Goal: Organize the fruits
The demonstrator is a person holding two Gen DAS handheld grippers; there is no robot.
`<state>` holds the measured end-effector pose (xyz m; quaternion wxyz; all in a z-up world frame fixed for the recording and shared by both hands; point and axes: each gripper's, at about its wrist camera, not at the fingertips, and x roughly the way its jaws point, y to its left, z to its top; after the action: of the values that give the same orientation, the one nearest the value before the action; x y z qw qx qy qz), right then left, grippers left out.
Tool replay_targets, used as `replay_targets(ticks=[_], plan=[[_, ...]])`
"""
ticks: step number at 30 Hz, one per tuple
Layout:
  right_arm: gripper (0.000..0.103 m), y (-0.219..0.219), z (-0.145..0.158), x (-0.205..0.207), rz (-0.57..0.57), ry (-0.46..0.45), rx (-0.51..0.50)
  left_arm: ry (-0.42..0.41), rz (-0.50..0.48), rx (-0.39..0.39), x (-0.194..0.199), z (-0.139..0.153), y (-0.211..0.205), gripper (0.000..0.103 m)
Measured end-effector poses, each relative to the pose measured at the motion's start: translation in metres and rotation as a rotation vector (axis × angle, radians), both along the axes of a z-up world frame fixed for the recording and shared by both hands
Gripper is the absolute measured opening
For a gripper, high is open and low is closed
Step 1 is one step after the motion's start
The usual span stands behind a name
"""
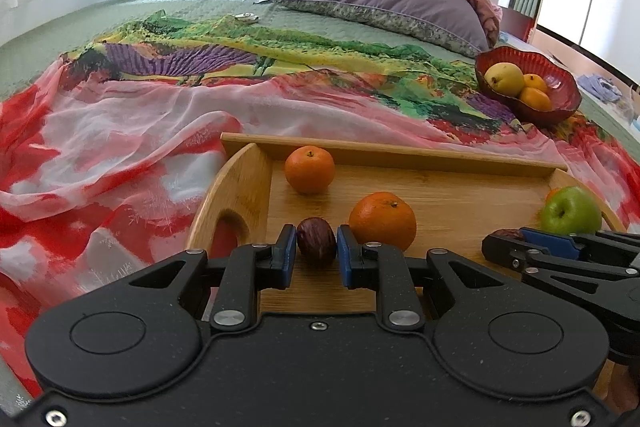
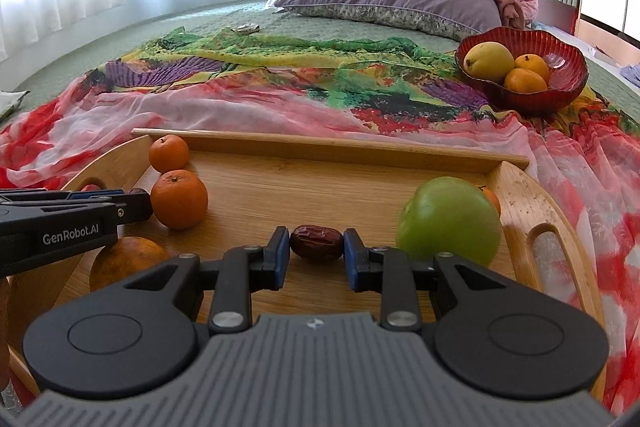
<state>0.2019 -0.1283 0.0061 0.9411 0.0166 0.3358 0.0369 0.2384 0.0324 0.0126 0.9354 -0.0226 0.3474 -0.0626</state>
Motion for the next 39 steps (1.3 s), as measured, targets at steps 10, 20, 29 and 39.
replay_targets(ticks=[10, 20, 29, 39], plan=[[0.036, -0.002, 0.003, -0.004, -0.006, -0.013, 0.002, -0.004, 0.006, 0.002, -0.002, 0.002, 0.003, 0.033], [0.038, 0.003, 0.015, -0.012, 0.009, -0.052, -0.012, -0.031, 0.018, 0.002, -0.012, 0.015, 0.008, 0.057], [0.065, 0.006, 0.031, -0.029, -0.006, -0.135, -0.051, -0.078, 0.001, 0.018, -0.036, 0.033, 0.009, 0.087], [0.08, -0.007, 0.044, -0.052, -0.017, -0.187, -0.02, -0.11, -0.019, 0.013, -0.065, 0.048, 0.008, 0.099]])
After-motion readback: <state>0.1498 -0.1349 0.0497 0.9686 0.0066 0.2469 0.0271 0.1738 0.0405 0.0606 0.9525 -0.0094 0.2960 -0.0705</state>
